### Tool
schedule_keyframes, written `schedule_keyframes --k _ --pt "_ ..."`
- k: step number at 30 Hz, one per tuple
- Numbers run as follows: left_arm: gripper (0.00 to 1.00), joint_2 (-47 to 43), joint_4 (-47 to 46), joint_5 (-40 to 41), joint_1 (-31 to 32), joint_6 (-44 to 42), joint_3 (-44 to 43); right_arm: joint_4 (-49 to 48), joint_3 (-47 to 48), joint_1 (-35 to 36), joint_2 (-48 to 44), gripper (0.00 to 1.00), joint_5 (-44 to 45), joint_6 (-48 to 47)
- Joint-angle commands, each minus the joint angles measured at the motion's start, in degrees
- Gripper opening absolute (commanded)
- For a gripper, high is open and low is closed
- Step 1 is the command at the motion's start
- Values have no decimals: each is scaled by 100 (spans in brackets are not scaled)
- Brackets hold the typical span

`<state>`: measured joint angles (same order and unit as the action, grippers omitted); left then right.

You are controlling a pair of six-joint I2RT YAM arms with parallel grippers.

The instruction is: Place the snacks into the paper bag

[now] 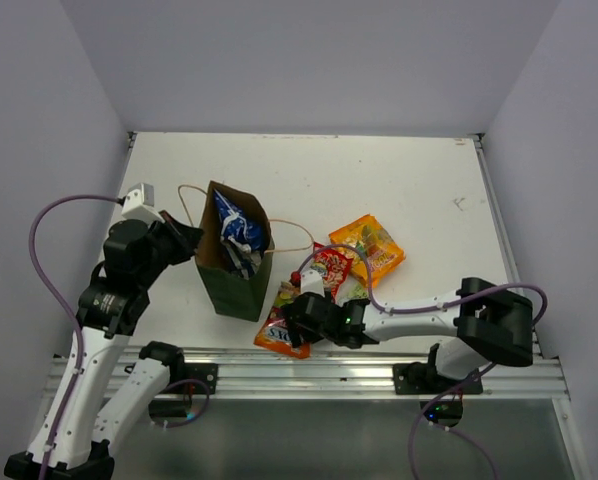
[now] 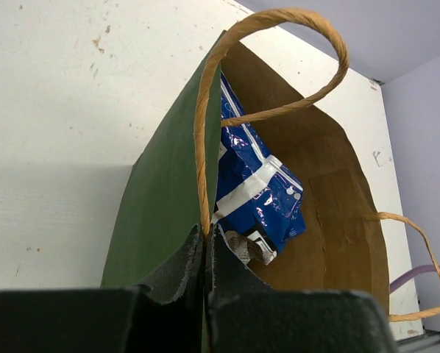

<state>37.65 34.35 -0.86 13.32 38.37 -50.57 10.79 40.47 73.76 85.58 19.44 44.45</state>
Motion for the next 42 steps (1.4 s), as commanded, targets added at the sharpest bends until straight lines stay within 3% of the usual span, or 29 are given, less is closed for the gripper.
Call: schedule_keyframes --k 1,2,4,6,10,13,17,20,23,26,31,36,40,42 --pt "0 -21 239 -98 39 -269 -322 -437 48 -19 546 71 -205 266" --pt "0 -29 274 -107 39 -269 -331 -211 206 -19 556 58 -126 249" --pt "0 -64 283 -116 39 -295 -322 132 347 -10 364 13 137 240" --pt "0 -91 274 -125 39 -304 -296 957 645 -10 57 1 436 258" --pt "0 -126 195 -203 39 -286 -234 2767 1654 -2 -883 0 1096 118" --pt "0 -117 134 -221 39 -277 -235 4060 3165 -2 -1324 0 1421 -252" --pt "0 -109 55 -239 39 -277 -217 5492 5955 -2 -818 0 1974 -831" --pt "0 -117 19 -248 39 -242 -190 5593 7259 -2 -359 1 2327 -1498" --pt "0 -126 2 -248 39 -225 -190 5173 7930 -2 203 2 2441 -2210" --pt "0 -126 -16 -239 39 -172 -190 4443 8029 -10 704 2 2126 -2799" --pt "0 -170 2 -186 39 -128 -199 3791 8231 -63 1608 1 1371 -3003" --pt "0 -258 46 -142 39 -32 -208 3922 8478 -98 2041 1 1053 -3047" --pt "0 -328 72 -81 39 13 -199 3975 7969 -133 1945 1 869 -3003" --pt "0 -372 107 -28 39 39 -199 4045 7757 -203 1945 12 572 -2907"
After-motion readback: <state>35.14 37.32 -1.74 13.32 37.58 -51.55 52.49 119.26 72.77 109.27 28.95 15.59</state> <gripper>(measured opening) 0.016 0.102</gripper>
